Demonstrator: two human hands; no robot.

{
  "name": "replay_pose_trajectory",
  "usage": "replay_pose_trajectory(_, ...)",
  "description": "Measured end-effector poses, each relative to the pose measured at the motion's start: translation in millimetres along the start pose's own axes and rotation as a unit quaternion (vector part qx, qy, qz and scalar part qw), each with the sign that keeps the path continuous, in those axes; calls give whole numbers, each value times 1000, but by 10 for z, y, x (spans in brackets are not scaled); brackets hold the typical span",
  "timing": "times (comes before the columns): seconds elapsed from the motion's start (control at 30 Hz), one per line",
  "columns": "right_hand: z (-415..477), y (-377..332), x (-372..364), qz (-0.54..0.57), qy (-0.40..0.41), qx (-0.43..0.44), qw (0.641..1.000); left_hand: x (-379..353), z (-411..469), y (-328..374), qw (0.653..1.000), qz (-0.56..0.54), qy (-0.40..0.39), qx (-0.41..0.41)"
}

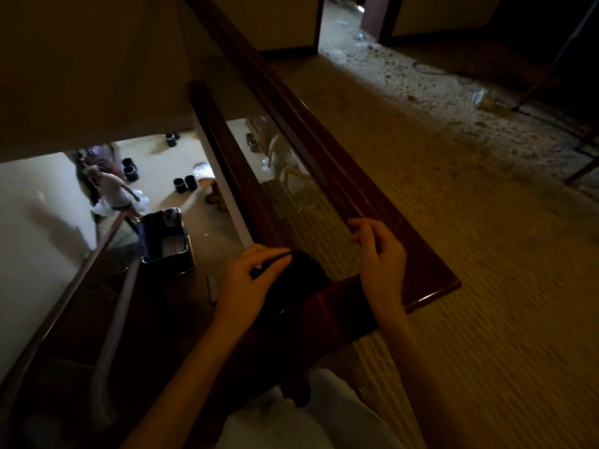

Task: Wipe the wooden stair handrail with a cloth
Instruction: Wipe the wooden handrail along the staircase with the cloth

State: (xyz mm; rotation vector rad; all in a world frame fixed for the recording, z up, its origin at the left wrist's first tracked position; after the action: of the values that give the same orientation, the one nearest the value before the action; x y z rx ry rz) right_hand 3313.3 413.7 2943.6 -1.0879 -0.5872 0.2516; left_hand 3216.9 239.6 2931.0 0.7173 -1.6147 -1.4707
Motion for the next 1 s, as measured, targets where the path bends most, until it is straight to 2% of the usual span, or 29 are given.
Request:
replay_pose_trajectory(0.1,-193,-231,-62,101,-68,2,993,-223,-105,457,991,-126,53,17)
replay_pose_trajectory(0.2,-352,-496,37,280,-33,-17,959,-550,-288,708,959,-260,80,81)
replay_pose_trajectory(0.3,-387,-659,285,355,-1,35,934,-839,-495,794,927,-332,117,129)
replay_pose_trajectory(0.43,-484,-686,543,328,-50,113,937,-1176,-708,806,923,-336,82,166)
replay_pose_trajectory(0.53,-488,-527,727,199,-52,188,960,-1441,-892,762,912,-331,23,241)
replay_pose_trajectory(0.6,-442,-330,907,134,-51,219,965,-1533,-1016,727,912,-318,9,258)
replay_pose_trajectory(0.67,-408,-88,1081,112,-35,169,979,-1606,-1111,714,911,-321,0,259)
replay_pose_trajectory(0.73,-458,91,1227,135,-3,37,990,-1693,-1167,732,896,-355,11,268)
replay_pose_trajectory(0.8,-581,159,1315,207,-27,-35,977,-1819,-1210,784,886,-379,28,264)
replay_pose_trajectory(0.9,-765,199,1460,312,-63,-60,946,-2089,-1301,915,896,-374,34,237)
replay_pose_trajectory(1.0,-763,351,1633,368,-28,-163,915,-2302,-1406,993,902,-359,6,240)
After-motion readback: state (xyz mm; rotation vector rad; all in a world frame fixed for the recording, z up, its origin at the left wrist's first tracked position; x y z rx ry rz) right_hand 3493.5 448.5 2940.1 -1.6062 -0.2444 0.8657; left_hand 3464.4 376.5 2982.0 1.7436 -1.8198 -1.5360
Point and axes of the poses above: each hand's wrist, its own z-axis towards the middle knuckle, its own x-axis out of the back of the hand, y = z × x, the point moved 2 cm from there along z, towards the middle knuckle, and after that the axes turned 8 degrees about x, right-handed, at the moved point
